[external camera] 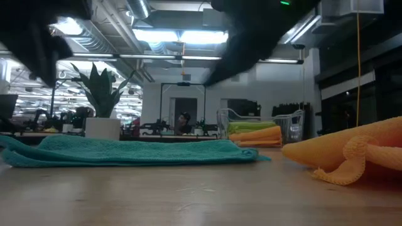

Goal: Fold microfiber towels
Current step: Fold the blue microfiber towel

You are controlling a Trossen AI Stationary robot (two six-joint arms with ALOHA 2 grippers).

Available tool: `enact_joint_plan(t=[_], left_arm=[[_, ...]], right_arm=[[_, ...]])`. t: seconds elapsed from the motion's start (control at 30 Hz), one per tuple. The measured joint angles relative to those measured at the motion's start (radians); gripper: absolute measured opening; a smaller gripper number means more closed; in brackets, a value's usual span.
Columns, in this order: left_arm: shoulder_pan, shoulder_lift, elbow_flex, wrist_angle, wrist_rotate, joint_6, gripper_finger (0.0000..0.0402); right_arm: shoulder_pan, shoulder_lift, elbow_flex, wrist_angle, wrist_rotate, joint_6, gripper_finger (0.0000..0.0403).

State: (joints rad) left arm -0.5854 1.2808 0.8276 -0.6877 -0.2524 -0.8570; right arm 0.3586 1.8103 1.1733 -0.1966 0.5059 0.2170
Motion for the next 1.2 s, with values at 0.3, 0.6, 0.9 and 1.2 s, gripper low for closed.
enact_joint_plan(t=[0.3,0.6,0.9,1.2], left_arm=[[0.031,-0.09,0.0,-0.049,-0.224,0.043,0.0141],[0.033,-0.09,0.0,-0.046,-0.255,0.052,0.0141],[0.033,-0.089,0.0,-0.045,-0.257,0.052,0.0141],[0.032,-0.089,0.0,-0.045,-0.256,0.053,0.0141]], right_arm=[[-0.02,0.247,-0.044,0.617,0.157,0.216,0.0146],[-0.022,0.558,0.185,0.74,0.42,0.222,0.0126],[-0.056,0.666,0.282,0.759,0.025,0.112,0.0124],[-0.196,0.668,0.285,0.756,-0.758,-0.257,0.0124]])
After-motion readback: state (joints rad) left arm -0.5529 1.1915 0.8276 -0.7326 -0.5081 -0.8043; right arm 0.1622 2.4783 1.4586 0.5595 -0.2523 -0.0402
